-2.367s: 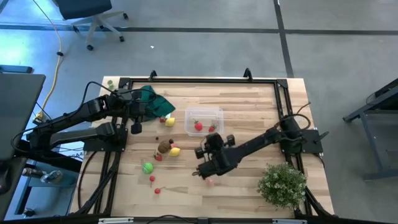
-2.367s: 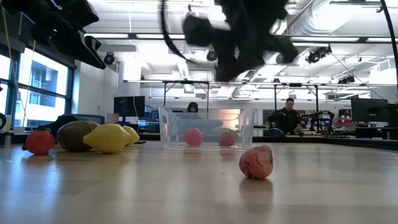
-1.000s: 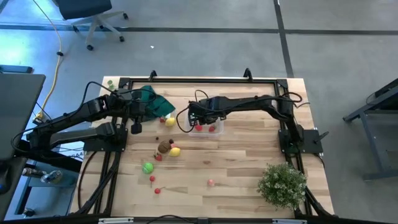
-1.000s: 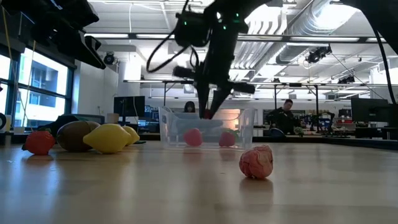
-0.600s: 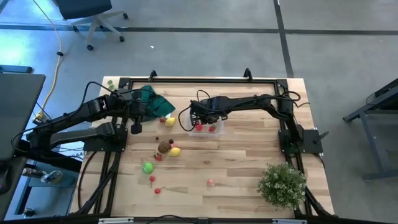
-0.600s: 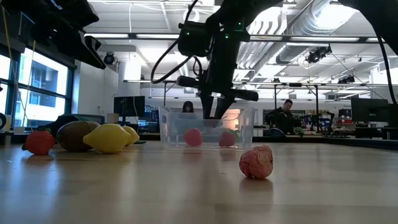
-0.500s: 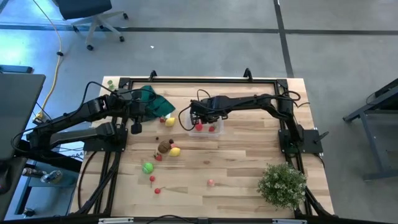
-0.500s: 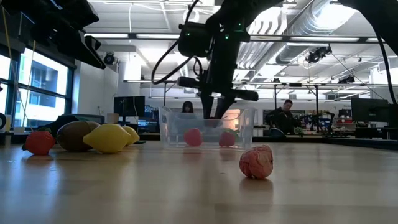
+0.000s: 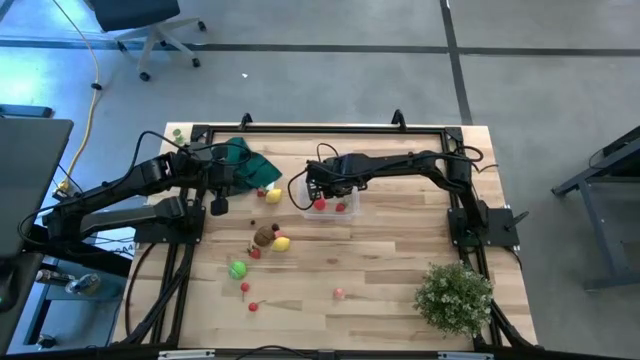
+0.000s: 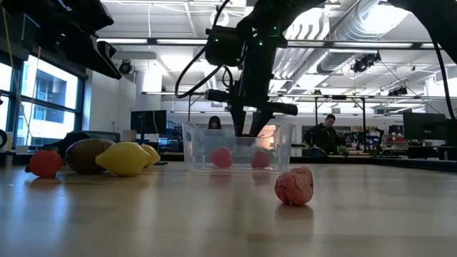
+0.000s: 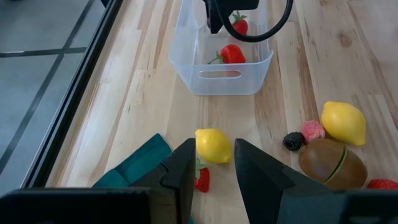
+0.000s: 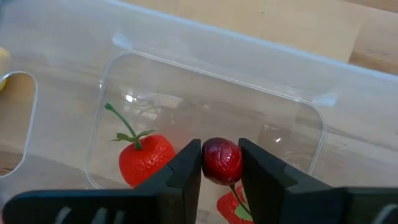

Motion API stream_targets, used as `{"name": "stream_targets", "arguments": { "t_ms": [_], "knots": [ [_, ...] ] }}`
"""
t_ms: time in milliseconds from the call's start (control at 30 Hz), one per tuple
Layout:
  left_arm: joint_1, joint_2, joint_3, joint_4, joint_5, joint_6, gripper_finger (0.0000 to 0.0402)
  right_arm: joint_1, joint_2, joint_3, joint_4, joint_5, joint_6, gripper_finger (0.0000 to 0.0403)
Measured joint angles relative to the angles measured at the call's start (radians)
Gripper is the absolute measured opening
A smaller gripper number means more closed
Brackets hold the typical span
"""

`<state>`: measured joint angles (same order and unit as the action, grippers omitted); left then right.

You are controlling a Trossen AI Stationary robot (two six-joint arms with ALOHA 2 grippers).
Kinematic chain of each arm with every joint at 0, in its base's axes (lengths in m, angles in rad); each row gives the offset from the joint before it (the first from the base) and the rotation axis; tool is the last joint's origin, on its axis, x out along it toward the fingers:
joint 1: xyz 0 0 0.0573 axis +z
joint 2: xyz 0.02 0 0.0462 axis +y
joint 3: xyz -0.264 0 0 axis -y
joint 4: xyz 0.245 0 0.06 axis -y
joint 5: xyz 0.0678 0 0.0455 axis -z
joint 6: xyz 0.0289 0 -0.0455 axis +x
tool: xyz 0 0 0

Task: Pick and placing Produce into tupperware
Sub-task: Put the top red cherry into the transparent bin, then put the bottom pink apricot into the transparent bin

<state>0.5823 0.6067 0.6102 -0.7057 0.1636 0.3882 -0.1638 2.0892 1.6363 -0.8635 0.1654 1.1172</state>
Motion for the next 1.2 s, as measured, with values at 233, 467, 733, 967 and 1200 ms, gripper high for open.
{"name": "stream_targets", "arguments": {
  "t_ms": [233,467,733,967,1200],
  "knots": [
    [0.0,0.0,0.0,0.0,0.0,0.0,0.0099,0.0,0.0,0.0,0.0,0.0,0.0,0.0101],
    [0.0,0.0,0.0,0.0,0.0,0.0,0.0099,0.0,0.0,0.0,0.0,0.0,0.0,0.0101],
    [0.0,0.0,0.0,0.0,0.0,0.0,0.0099,0.002,-0.025,-0.002,0.034,-0.023,-0.043,0.0101],
    [0.0,0.0,0.0,0.0,0.0,0.0,0.0099,0.114,-0.22,-0.001,0.055,0.084,-0.164,0.0101],
    [0.0,0.0,0.0,0.0,0.0,0.0,0.0099,0.38,-0.41,-0.001,0.055,0.444,-0.298,0.0101]
  ]
}}
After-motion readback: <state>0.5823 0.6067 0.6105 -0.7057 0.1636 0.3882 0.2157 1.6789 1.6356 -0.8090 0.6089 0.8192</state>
